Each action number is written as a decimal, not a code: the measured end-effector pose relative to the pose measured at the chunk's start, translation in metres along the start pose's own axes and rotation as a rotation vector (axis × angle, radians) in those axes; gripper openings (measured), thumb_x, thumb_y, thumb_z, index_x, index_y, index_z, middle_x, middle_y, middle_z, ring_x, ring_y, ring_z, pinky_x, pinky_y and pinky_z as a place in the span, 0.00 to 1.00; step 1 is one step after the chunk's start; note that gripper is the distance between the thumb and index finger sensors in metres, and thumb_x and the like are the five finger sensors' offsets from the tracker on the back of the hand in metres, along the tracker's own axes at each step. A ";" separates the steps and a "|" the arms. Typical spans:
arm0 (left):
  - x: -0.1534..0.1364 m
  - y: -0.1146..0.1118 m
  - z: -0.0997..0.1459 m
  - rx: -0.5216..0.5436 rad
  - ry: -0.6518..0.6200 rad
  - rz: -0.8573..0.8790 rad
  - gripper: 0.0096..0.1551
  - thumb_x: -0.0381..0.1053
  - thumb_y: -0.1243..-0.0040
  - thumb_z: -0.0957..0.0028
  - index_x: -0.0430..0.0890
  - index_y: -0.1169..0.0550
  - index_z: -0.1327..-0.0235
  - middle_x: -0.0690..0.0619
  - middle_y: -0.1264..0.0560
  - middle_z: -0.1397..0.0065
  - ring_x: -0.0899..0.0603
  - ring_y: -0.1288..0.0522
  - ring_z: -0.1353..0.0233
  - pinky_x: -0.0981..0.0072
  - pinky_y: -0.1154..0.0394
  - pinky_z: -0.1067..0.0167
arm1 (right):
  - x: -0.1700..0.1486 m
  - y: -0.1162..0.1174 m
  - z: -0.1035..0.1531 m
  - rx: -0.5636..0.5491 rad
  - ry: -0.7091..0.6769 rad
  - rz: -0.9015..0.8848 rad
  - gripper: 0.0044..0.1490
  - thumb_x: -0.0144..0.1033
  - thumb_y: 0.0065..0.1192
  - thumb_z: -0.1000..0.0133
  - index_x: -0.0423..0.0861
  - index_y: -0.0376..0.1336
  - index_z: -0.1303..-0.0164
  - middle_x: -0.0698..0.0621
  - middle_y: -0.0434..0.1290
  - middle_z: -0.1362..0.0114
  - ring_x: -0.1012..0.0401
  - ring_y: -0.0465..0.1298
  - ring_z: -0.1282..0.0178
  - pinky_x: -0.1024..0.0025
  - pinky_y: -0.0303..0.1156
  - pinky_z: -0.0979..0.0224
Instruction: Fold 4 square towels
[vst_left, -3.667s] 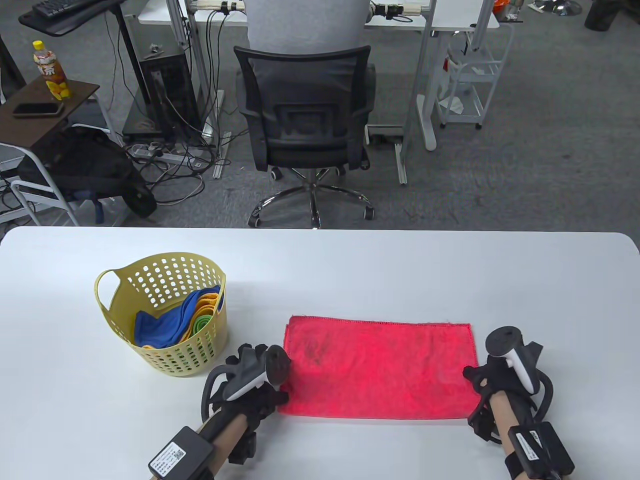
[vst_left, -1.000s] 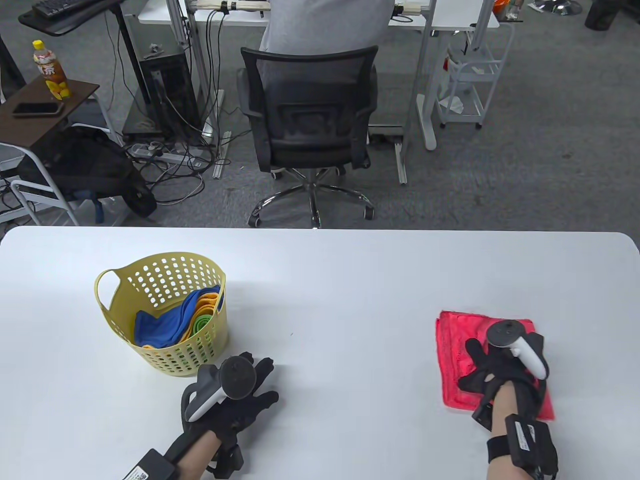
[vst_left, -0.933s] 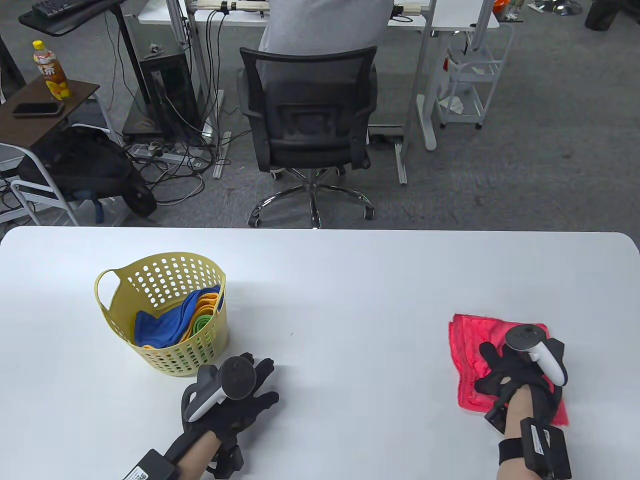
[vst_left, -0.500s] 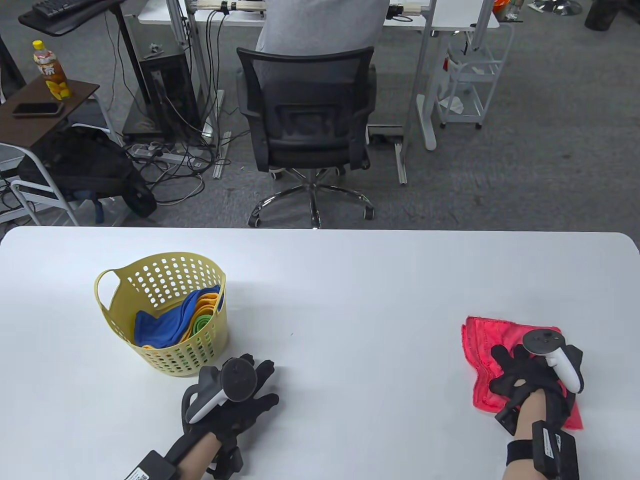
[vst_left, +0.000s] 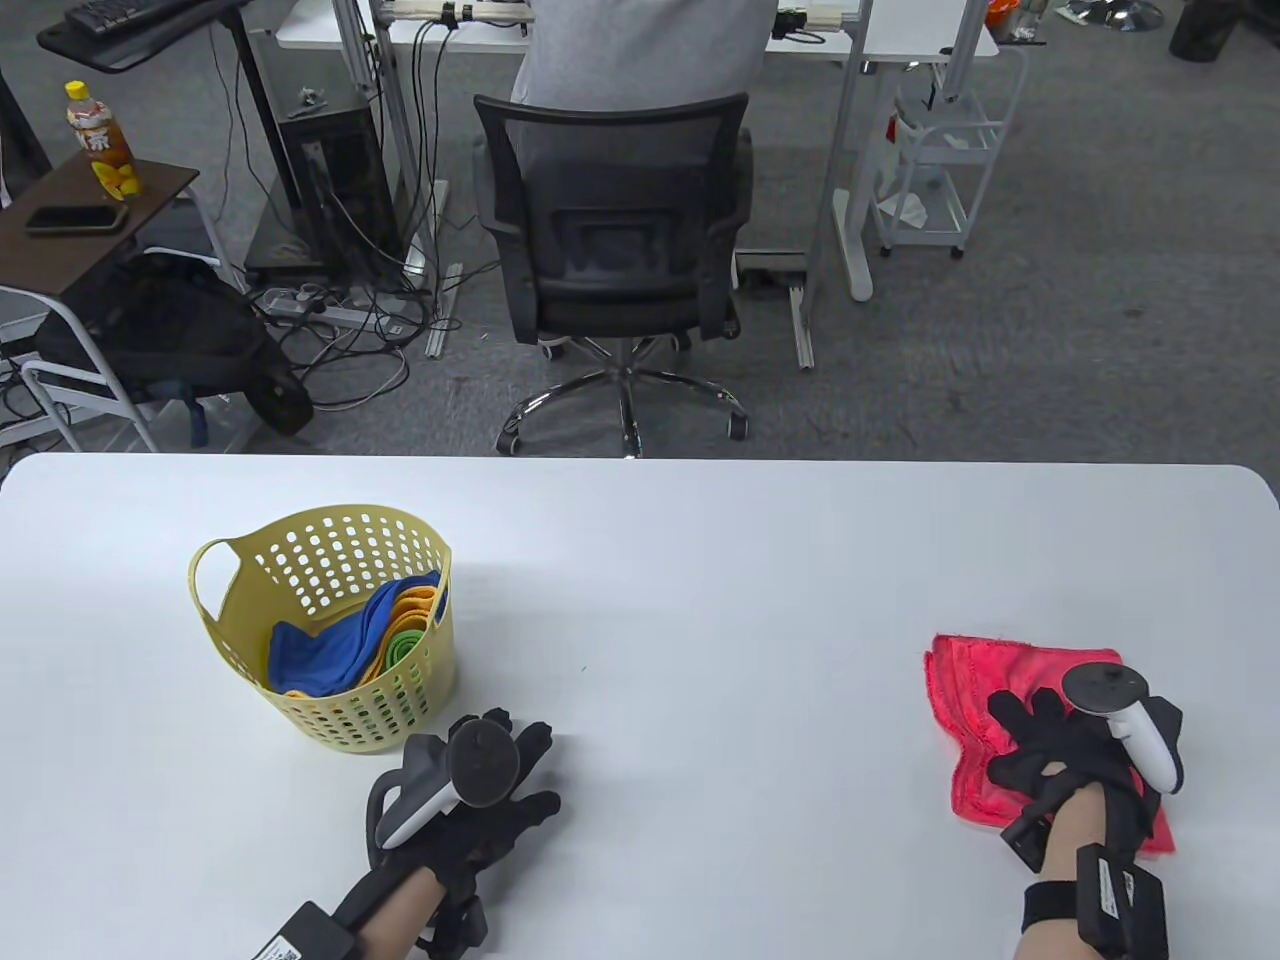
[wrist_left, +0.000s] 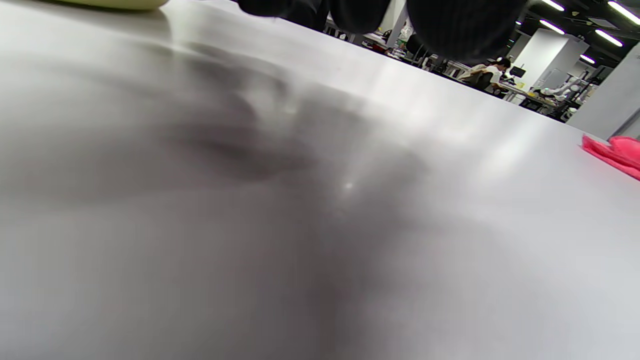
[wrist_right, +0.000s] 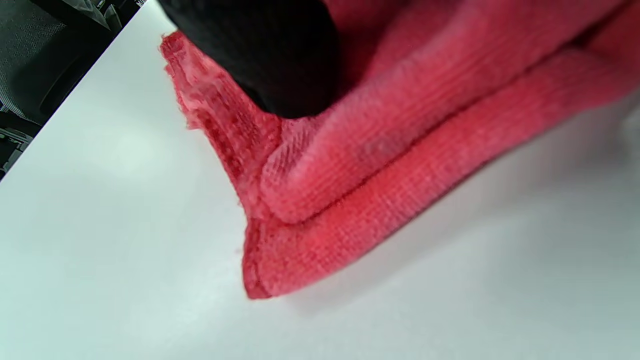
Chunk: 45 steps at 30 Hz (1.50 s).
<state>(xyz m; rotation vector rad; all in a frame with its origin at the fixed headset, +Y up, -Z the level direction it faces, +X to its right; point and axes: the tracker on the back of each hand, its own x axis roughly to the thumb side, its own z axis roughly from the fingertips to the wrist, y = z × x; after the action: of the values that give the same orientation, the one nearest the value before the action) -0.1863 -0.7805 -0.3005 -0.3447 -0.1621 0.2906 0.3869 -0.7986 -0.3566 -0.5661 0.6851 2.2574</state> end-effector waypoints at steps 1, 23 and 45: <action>0.004 0.002 0.002 0.004 -0.020 -0.010 0.46 0.69 0.43 0.49 0.62 0.39 0.15 0.45 0.50 0.09 0.29 0.52 0.12 0.33 0.51 0.17 | 0.008 -0.001 0.004 -0.016 -0.020 0.013 0.50 0.25 0.75 0.46 0.56 0.48 0.20 0.46 0.29 0.15 0.44 0.22 0.22 0.29 0.22 0.32; -0.076 0.166 -0.011 0.002 0.582 0.002 0.45 0.64 0.40 0.45 0.50 0.36 0.15 0.44 0.29 0.18 0.34 0.41 0.12 0.36 0.46 0.16 | 0.170 0.026 0.134 -0.359 -0.744 0.276 0.56 0.47 0.68 0.43 0.45 0.39 0.15 0.30 0.30 0.14 0.32 0.27 0.22 0.20 0.31 0.33; -0.087 0.233 0.042 0.279 0.555 0.236 0.24 0.58 0.37 0.49 0.55 0.16 0.41 0.56 0.12 0.42 0.43 0.23 0.23 0.40 0.40 0.18 | 0.182 0.032 0.154 -0.407 -0.849 0.262 0.64 0.48 0.73 0.47 0.45 0.35 0.16 0.28 0.28 0.16 0.29 0.30 0.21 0.19 0.34 0.32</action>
<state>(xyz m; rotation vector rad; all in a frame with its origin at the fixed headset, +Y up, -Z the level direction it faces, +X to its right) -0.3360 -0.5847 -0.3535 -0.1564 0.4643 0.4343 0.2138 -0.6341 -0.3321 0.3440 -0.1413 2.5791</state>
